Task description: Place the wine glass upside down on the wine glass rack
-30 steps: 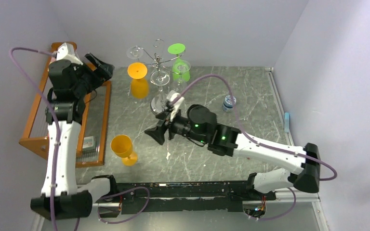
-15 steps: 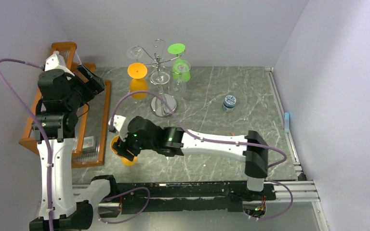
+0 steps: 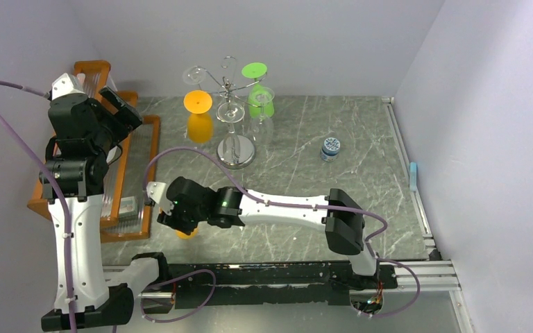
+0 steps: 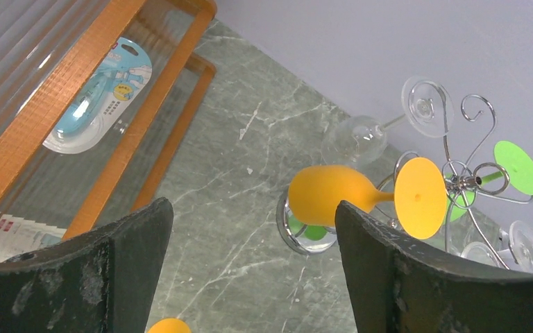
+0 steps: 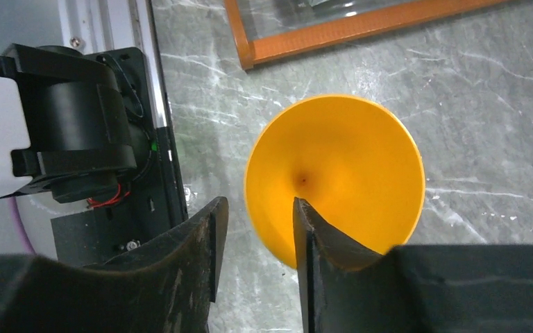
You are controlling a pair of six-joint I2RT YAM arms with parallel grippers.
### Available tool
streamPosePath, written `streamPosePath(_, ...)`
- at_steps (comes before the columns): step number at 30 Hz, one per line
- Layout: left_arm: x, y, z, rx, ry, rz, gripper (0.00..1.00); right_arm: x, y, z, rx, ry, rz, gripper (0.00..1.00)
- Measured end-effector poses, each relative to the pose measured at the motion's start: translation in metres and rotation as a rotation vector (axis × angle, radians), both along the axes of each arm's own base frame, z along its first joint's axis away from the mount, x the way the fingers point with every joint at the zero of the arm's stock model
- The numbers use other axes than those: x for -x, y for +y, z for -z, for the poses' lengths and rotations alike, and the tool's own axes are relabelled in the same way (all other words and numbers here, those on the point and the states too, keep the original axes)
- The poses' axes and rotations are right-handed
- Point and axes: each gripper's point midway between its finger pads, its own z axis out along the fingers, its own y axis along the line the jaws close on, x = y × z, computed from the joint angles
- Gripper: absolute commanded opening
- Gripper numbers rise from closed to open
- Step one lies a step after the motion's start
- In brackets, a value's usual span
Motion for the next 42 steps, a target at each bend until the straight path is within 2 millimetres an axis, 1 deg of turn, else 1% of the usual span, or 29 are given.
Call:
streamPosePath(2, -0.001, 0.0, 0.001, 0.001, 0.005, 0.0, 0.9, -0.001, -0.001, 0.005, 0.017, -0.017, -0.008, 0.26)
streamPosePath(5, -0.003, -0.002, 0.004, 0.007, 0.011, 0.009, 0.9, -0.001, -0.001, 0.006, 0.025, -0.048, -0.018, 0.05)
streamPosePath(6, -0.003, -0.003, 0.005, 0.009, 0.014, 0.015, 0.9, -0.002, -0.001, 0.006, 0.028, -0.06, -0.021, 0.0)
streamPosePath(10, -0.005, -0.008, 0.014, 0.027, 0.032, 0.038, 0.91, -0.004, -0.005, 0.007, 0.044, -0.093, -0.014, 0.0)
streamPosePath(12, -0.007, -0.011, 0.019, 0.043, 0.043, 0.051, 0.89, -0.004, -0.01, 0.008, 0.05, -0.107, -0.014, 0.0)
streamPosePath(14, -0.009, -0.017, 0.023, 0.07, 0.052, 0.072, 0.88, -0.003, -0.017, 0.007, 0.054, -0.117, -0.02, 0.0)
streamPosePath(17, -0.014, -0.031, 0.033, 0.14, 0.063, 0.125, 0.85, -0.001, -0.037, 0.004, 0.052, -0.127, -0.018, 0.0)
streamPosePath(19, -0.017, -0.041, 0.046, 0.193, 0.085, 0.155, 0.86, -0.001, -0.05, -0.006, 0.022, -0.137, -0.008, 0.0)
streamPosePath(20, -0.017, -0.046, 0.057, 0.228, 0.109, 0.169, 0.86, -0.002, -0.056, -0.013, 0.0, -0.143, 0.0, 0.0)
streamPosePath(24, -0.014, -0.065, 0.089, 0.344, 0.191, 0.217, 0.87, -0.01, -0.081, -0.058, -0.172, -0.197, 0.056, 0.0)
streamPosePath(27, -0.011, -0.075, 0.095, 0.408, 0.214, 0.239, 0.9, -0.018, -0.095, -0.091, -0.315, -0.251, 0.114, 0.0)
streamPosePath(29, -0.007, -0.079, 0.094, 0.437, 0.216, 0.241, 0.93, -0.023, -0.099, -0.107, -0.395, -0.288, 0.144, 0.0)
streamPosePath(31, -0.001, -0.081, 0.09, 0.459, 0.209, 0.239, 0.96, -0.028, -0.1, -0.114, -0.44, -0.316, 0.169, 0.0)
streamPosePath(33, 0.006, -0.085, 0.086, 0.489, 0.198, 0.247, 0.96, -0.032, -0.1, -0.119, -0.471, -0.344, 0.189, 0.0)
streamPosePath(35, 0.013, -0.092, 0.088, 0.529, 0.196, 0.263, 0.96, -0.036, -0.1, -0.123, -0.493, -0.369, 0.205, 0.0)
streamPosePath(40, 0.028, -0.103, 0.113, 0.663, 0.261, 0.24, 0.97, -0.044, -0.101, -0.145, -0.58, -0.424, 0.249, 0.0)
streamPosePath(41, 0.031, -0.104, 0.118, 0.688, 0.273, 0.226, 0.96, -0.045, -0.101, -0.15, -0.6, -0.432, 0.253, 0.0)
streamPosePath(42, 0.034, -0.105, 0.123, 0.72, 0.281, 0.206, 0.92, -0.045, -0.101, -0.153, -0.617, -0.441, 0.258, 0.0)
